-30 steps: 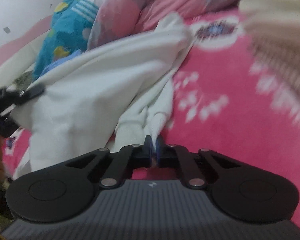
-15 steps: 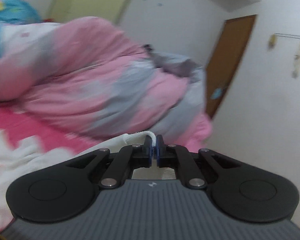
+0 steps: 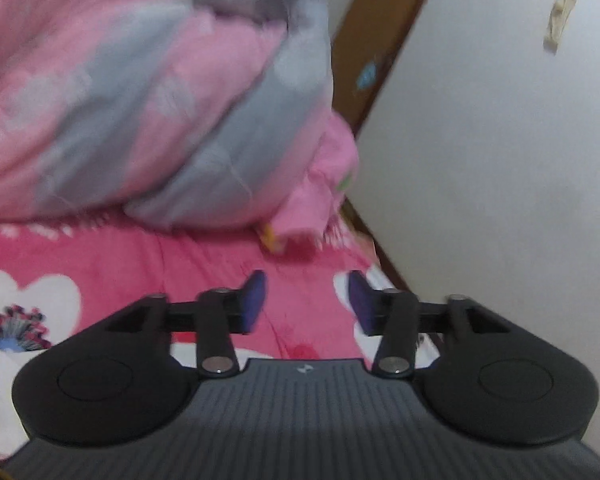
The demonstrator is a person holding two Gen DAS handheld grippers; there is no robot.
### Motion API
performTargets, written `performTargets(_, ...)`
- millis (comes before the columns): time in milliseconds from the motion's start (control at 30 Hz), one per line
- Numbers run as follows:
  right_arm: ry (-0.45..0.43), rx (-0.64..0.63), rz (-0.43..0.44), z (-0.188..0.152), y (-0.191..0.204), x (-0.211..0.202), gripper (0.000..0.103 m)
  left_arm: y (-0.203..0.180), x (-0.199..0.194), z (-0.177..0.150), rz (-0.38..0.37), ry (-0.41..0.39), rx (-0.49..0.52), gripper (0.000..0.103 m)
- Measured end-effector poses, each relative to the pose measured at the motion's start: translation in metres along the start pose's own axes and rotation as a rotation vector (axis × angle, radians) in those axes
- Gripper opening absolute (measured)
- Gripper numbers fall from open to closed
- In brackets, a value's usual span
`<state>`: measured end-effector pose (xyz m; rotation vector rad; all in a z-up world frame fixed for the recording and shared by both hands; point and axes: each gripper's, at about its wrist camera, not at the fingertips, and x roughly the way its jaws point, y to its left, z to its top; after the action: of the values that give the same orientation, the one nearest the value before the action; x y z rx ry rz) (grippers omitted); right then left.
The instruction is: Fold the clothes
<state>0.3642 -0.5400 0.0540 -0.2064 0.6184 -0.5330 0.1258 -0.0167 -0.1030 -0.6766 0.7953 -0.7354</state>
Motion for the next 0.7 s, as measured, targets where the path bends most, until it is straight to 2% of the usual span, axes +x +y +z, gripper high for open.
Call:
performTargets(67, -0.11, 0.032, 0.066, 0.006, -0.01, -0.045, 0.047, 0.0, -0.003, 0.0, -0.024, -0.002, -0.016, 0.009)
performTargets(133, -0.203, 0.075, 0.199, 0.001, -0.017, -0.102, 0.048, -0.002, -0.009, 0.0, -0.059, -0.016, -0.027, 0.009)
performTargets(200, -0.232, 0.089, 0.378, -0.015, -0.012, -0.161, 0.048, -0.008, -0.016, 0.001, -0.125, -0.027, -0.039, 0.009)
performTargets(267, -0.214, 0.113, 0.567, -0.045, -0.007, -0.208, 0.048, -0.014, -0.022, 0.001, -0.198, -0.035, -0.053, 0.009)
performTargets(333, -0.15, 0.14, 0.722, -0.082, 0.001, -0.238, 0.048, -0.022, -0.023, 0.002, -0.259, -0.028, -0.067, 0.009)
performTargets(433, -0.031, 0.234, 0.904, -0.141, 0.007, -0.268, 0.047, -0.037, -0.011, 0.002, -0.318, 0.018, -0.085, 0.008)
performTargets(533, 0.061, 0.418, 0.974, -0.188, -0.022, -0.281, 0.047, -0.055, 0.012, -0.001, -0.353, 0.097, -0.084, 0.009)
performTargets(633, 0.138, 0.6, 1.009, -0.232, -0.058, -0.295, 0.047, -0.069, 0.038, -0.015, -0.342, 0.189, -0.062, 0.009)
performTargets(667, 0.134, 0.643, 0.995, -0.24, -0.073, -0.304, 0.047, -0.072, 0.046, -0.022, -0.325, 0.219, -0.052, 0.011)
performTargets(700, 0.127, 0.672, 0.978, -0.249, -0.084, -0.316, 0.047, -0.072, 0.054, -0.029, -0.289, 0.247, -0.04, 0.02)
